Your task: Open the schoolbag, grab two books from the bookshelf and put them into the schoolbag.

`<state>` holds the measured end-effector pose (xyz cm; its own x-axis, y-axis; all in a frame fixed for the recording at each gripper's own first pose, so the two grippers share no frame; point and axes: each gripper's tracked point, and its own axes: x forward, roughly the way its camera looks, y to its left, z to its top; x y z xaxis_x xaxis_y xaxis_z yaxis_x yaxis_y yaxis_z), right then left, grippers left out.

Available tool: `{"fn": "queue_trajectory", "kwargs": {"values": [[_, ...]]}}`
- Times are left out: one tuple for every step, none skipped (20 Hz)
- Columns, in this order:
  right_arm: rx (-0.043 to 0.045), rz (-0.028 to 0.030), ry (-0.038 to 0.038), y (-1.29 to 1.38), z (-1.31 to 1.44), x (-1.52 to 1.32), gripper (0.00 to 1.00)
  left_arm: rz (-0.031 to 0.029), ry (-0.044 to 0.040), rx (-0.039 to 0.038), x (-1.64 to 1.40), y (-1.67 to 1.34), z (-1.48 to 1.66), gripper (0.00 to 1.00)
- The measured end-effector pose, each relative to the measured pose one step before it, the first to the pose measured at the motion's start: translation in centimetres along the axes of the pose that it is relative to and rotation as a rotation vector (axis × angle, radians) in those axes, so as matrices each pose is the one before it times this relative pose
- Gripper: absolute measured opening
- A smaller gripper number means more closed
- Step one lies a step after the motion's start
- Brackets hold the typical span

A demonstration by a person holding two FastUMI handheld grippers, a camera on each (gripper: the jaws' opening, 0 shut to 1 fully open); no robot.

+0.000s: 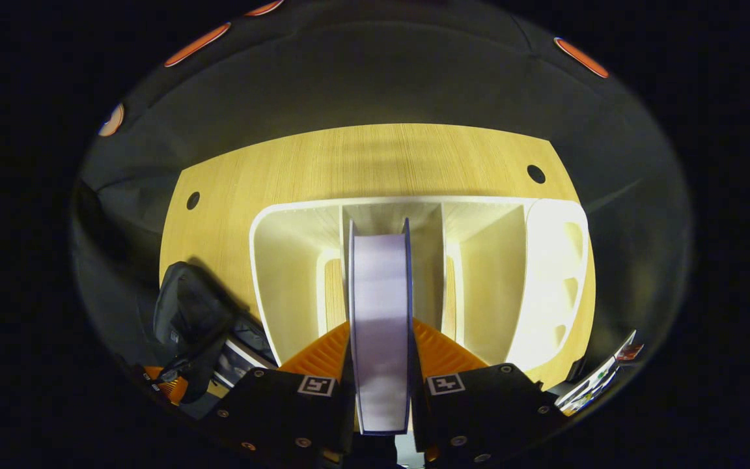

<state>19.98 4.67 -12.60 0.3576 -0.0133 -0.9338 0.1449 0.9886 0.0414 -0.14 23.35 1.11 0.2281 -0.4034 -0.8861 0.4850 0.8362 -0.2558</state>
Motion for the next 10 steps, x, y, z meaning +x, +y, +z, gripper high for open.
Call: {"fn": "queue_trajectory", "kwargs": {"values": [[0.00605,-0.00052,-0.00781,-0.214,-0.435,-0.581,0.36,-0.00728,0.00197,0.00742,0.056,-0.03,-0.049,0.05],[0.00763,-0.00413,-0.00937,-0.194,-0.212,-0.494,0.36,-0.00551,0.00038,0.00961,0.012,-0.047,-0.076,0.05],[0.00233,-0.00443,-0.00823,-0.277,-0.487,-0.687,0.36,-0.00195,-0.00024,0.00739,-0.053,0.055,0.09,0.05],[0.00538,-0.00439,-0.01062,-0.251,-0.317,-0.669,0.36,-0.00481,-0.00184,0.01148,-0.102,0.013,0.092,0.05],[0.00323,-0.00341,-0.00804,-0.179,-0.582,-0.634,0.35,-0.00552,0.00003,0.01251,-0.082,-0.046,0.04,0.05],[0.00437,0.00015,-0.00952,0.0,-0.529,-0.618,0.35,-0.00628,-0.00191,0.01395,-0.027,-0.093,-0.194,0.05],[0.00306,0.00248,-0.00881,-0.092,-0.556,-0.755,0.35,-0.00468,0.00048,0.01093,-0.037,0.048,0.055,0.05],[0.00667,0.00031,-0.01013,-0.025,-0.621,-0.67,0.35,-0.00619,-0.0023,0.01047,-0.085,0.014,0.042,0.05],[-0.00133,0.00189,-0.00769,-0.112,-0.795,-0.678,0.35,-0.00659,-0.00009,0.00954,0.059,-0.14,-0.239,0.05],[0.00156,0.0004,-0.00274,-0.075,-0.788,-0.611,0.35,-0.01064,-0.0015,0.01154,0.041,-0.108,0.063,0.05]]}}
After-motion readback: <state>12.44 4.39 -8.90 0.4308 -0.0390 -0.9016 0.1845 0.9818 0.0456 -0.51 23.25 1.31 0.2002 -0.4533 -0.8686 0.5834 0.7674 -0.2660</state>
